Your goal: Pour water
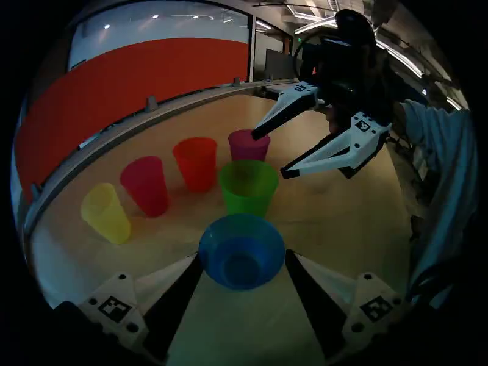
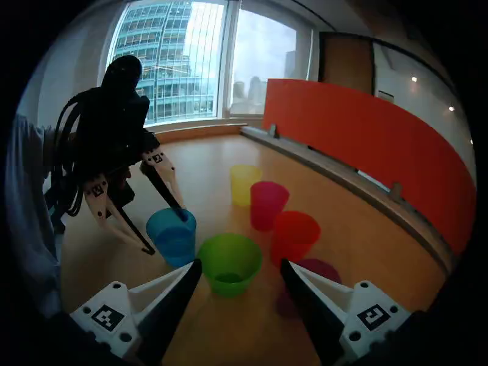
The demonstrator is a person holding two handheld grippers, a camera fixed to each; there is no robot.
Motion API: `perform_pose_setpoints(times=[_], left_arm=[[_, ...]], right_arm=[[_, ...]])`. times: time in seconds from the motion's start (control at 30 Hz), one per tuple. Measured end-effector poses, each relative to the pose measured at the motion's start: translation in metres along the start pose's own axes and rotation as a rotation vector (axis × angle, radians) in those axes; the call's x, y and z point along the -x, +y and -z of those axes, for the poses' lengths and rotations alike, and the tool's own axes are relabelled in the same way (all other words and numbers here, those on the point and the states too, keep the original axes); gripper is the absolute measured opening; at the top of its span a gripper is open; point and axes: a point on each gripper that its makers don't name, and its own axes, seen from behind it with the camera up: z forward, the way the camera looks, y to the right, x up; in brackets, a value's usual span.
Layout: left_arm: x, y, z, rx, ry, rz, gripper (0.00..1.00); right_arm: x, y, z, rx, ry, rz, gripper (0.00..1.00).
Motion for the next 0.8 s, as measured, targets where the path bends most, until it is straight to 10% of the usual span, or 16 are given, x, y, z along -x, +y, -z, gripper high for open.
perform_pose_setpoints(times=[0.8], left_arm=[[0.0038,-0.0066,-0.0034,-0.021,-0.009,-0.009,0.85]], right_arm=[[0.0077,-0.0064,-0.0098,-0.025,-0.027,0.013,1.00]])
